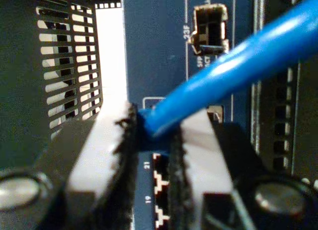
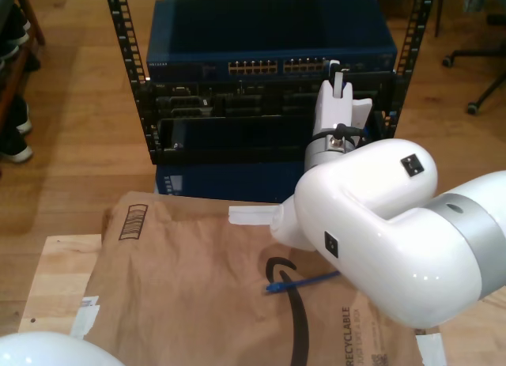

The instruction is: Grab the cable and plug it in

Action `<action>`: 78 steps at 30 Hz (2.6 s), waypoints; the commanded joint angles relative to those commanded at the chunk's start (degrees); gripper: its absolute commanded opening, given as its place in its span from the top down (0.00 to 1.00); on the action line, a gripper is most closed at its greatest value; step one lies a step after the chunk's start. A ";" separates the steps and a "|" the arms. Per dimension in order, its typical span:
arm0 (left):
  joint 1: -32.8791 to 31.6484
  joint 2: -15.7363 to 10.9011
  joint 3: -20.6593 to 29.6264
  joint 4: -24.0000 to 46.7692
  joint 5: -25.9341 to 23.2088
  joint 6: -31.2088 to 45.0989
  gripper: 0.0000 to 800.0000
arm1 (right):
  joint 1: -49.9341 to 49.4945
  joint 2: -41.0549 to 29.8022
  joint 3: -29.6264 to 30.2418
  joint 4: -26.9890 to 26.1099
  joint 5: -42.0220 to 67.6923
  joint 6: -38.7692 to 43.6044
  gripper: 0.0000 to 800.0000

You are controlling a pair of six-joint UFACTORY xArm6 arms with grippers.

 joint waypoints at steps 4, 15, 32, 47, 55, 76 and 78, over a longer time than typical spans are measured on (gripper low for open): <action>0.00 0.00 0.00 0.00 0.00 0.00 0.00 | 0.18 -0.09 0.53 0.18 -0.53 -0.18 1.00; 0.00 0.00 0.00 0.00 0.00 0.00 0.00 | 0.44 0.35 1.05 0.88 -4.66 -0.18 1.00; 0.00 0.00 0.00 0.00 0.00 0.00 0.00 | 0.44 2.20 -1.76 1.05 -4.48 -0.18 1.00; 0.00 0.00 0.00 0.00 0.00 0.00 0.00 | 0.26 2.46 -2.02 1.05 -4.04 -0.09 1.00; 0.00 0.00 0.00 0.00 0.00 0.00 0.00 | 0.18 2.73 -2.11 1.05 -3.87 -0.09 1.00; 0.00 0.00 0.00 0.00 0.00 0.00 0.00 | 0.44 2.73 -2.20 1.05 -4.04 -0.09 1.00; 0.00 0.00 0.00 0.00 0.00 0.00 0.00 | 0.44 2.73 -2.11 0.97 -4.04 -0.09 1.00</action>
